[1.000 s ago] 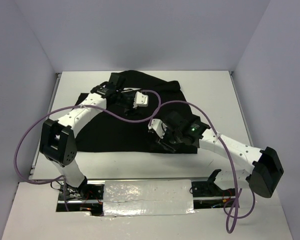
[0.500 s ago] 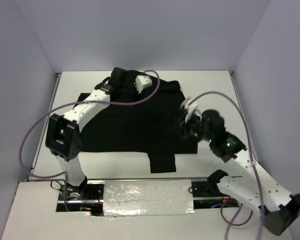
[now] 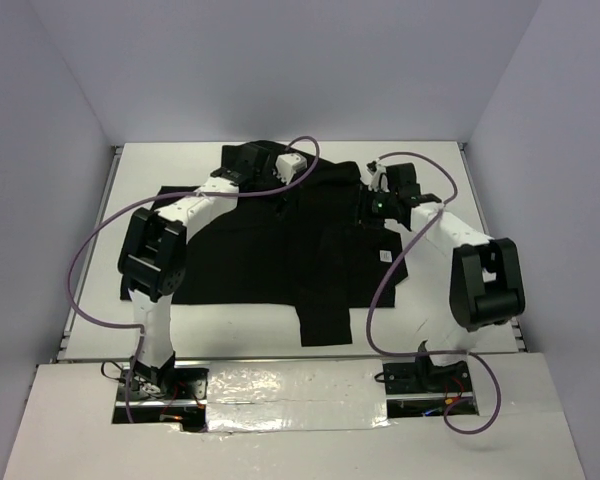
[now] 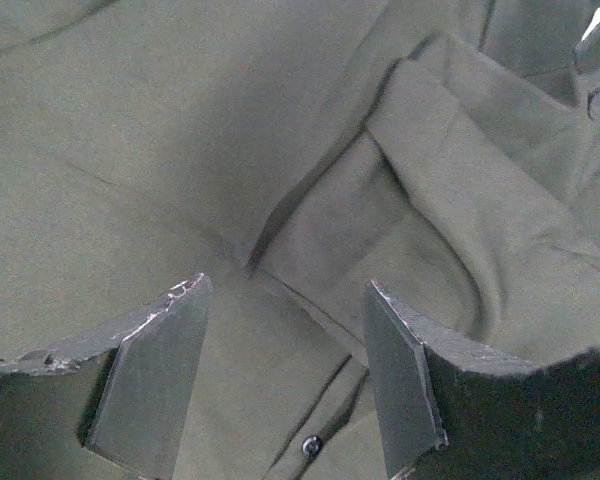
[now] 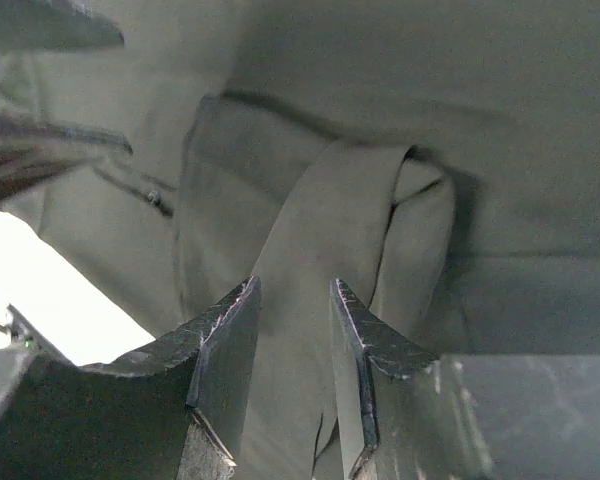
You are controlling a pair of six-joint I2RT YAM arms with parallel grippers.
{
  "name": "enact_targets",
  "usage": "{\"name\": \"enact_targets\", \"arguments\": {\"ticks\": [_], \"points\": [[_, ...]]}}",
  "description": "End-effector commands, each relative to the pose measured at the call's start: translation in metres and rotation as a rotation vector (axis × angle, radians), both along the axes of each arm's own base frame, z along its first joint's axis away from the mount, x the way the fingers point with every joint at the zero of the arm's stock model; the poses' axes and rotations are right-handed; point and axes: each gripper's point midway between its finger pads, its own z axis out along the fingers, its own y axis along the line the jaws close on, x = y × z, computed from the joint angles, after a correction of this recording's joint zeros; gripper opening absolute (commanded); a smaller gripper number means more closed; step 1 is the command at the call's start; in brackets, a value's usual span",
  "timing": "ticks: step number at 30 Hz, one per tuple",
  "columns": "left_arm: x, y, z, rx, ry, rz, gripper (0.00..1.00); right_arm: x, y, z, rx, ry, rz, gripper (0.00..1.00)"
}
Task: Fold and stack the long sleeve shirts
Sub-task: Fold the shirt
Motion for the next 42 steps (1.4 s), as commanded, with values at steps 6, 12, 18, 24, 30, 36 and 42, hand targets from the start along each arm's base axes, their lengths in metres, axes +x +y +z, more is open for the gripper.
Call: {"name": "enact_targets", "arguments": {"ticks": [6,12,18,24,30,36,42], "points": [[0.006,-0.014,-0.033,0.03,-0.035,-0.02,0.74,0.024,0.001,-0.03,-0.025,0.098,-0.055,0.43],[0.008,-0.005,-0.053,0.114,-0.078,-0.067,0.74,0.032,0.001,-0.047,-0.037,0.135,-0.053,0.48],[-0.001,-0.004,-0.065,0.168,-0.118,-0.117,0.71,0.043,0.005,-0.062,-0.036,0.155,-0.05,0.51],[0.003,-0.002,-0.072,0.186,-0.126,-0.101,0.43,0.046,0.012,-0.069,-0.002,0.166,-0.02,0.38],[0.001,-0.008,-0.065,0.155,-0.128,-0.109,0.15,0.045,0.018,-0.07,0.03,0.172,0.008,0.09],[0.003,-0.008,-0.057,0.161,-0.133,-0.106,0.0,0.056,0.001,-0.047,0.062,0.124,-0.064,0.0],[0.007,-0.004,-0.052,0.165,-0.137,-0.069,0.0,0.07,-0.018,-0.026,0.08,0.07,-0.132,0.0]]}}
